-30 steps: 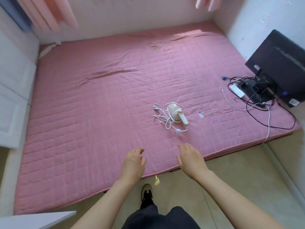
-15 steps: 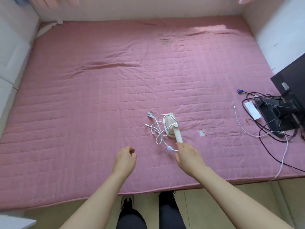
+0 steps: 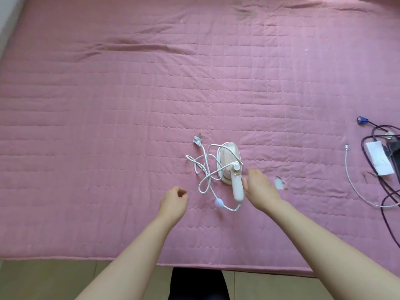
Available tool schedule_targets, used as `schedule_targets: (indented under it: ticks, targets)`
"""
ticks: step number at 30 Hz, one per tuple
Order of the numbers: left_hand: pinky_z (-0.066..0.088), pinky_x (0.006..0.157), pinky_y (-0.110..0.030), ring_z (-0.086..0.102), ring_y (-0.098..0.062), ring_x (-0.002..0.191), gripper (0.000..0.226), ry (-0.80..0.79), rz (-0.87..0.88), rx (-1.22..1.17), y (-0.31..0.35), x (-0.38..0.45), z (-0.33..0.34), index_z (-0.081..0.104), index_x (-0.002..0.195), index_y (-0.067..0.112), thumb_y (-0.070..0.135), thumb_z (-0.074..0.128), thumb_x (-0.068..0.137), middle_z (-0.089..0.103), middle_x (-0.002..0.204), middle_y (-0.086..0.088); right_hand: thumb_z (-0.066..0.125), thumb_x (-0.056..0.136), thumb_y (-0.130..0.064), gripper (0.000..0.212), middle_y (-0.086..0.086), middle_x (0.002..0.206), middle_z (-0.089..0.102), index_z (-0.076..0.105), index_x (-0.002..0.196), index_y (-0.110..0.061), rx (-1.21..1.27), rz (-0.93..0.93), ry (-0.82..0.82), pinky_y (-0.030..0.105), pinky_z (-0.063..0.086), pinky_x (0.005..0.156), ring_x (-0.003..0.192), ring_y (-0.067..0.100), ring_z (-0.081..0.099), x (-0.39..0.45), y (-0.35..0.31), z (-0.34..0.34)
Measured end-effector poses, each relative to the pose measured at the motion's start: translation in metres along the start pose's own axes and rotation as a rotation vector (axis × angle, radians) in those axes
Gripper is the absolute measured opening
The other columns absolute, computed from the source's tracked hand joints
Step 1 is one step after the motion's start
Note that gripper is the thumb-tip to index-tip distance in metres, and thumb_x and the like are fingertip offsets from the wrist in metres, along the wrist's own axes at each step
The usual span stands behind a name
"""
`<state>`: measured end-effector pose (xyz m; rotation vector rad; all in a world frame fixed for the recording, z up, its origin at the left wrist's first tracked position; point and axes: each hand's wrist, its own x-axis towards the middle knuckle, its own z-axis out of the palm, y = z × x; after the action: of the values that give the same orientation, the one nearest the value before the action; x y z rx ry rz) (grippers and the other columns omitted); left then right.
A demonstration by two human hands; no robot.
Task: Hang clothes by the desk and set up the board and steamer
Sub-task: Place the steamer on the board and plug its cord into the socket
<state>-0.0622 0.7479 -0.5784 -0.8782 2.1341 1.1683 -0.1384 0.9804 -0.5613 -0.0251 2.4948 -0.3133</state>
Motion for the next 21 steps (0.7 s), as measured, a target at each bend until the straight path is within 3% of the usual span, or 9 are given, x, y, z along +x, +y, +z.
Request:
schedule_targets:
  ticks: [6,10,13,18,21]
  targets:
    - [0.052,0.092,-0.041,0.064,-0.024,0.099,0.018,-0.028,-0.092,-0.197,0.003,0.056,0.027,0.061,0.101,0.019,0.016,0.046,0.090,0.064,0.105,0.000,0.039,0.098,-0.031,0.032,0.014,0.123,0.051,0.046,0.123,-0.011,0.047,-0.003,0.038,0.041,0.038,0.085,0.116,0.034,0.048,0.057,0.015,0.020]
    - [0.052,0.089,-0.039,0.062,-0.021,0.085,0.015,-0.031,-0.225,-0.493,0.017,0.083,0.043,0.060,0.094,0.012,0.010,0.044,0.092,0.061,0.093,0.001,0.038,0.097,-0.025,0.026,0.010,0.118,0.054,0.056,0.111,-0.012,0.046,-0.037,0.086,0.041,0.042,0.085,0.112,0.033,0.049,0.078,0.017,0.033]
    - [0.053,0.085,-0.036,0.057,-0.019,0.079,0.019,-0.008,-0.247,-0.573,0.025,0.102,0.054,0.062,0.102,0.007,0.010,0.048,0.090,0.061,0.090,-0.004,0.039,0.097,-0.021,0.025,0.009,0.117,0.054,0.060,0.105,-0.010,0.028,-0.074,0.146,0.041,0.044,0.083,0.108,0.033,0.050,0.084,0.017,0.040]
    - [0.041,0.097,-0.035,0.051,-0.023,0.113,0.036,0.150,-0.097,-0.287,0.033,0.130,0.069,0.056,0.116,0.013,0.026,0.063,0.084,0.052,0.122,-0.003,0.040,0.098,-0.018,0.016,0.009,0.097,0.057,0.047,0.085,-0.013,0.019,-0.144,0.251,0.036,0.032,0.067,0.091,0.033,0.049,0.085,0.009,0.037]
    - [0.034,0.105,-0.038,0.041,-0.026,0.121,0.057,0.226,-0.020,-0.247,0.036,0.143,0.079,0.045,0.117,0.008,0.033,0.076,0.075,0.045,0.124,-0.009,0.036,0.099,-0.020,0.018,0.007,0.078,0.051,0.040,0.083,-0.014,0.064,-0.155,0.287,0.038,0.029,0.059,0.073,0.035,0.044,0.084,-0.007,0.031]
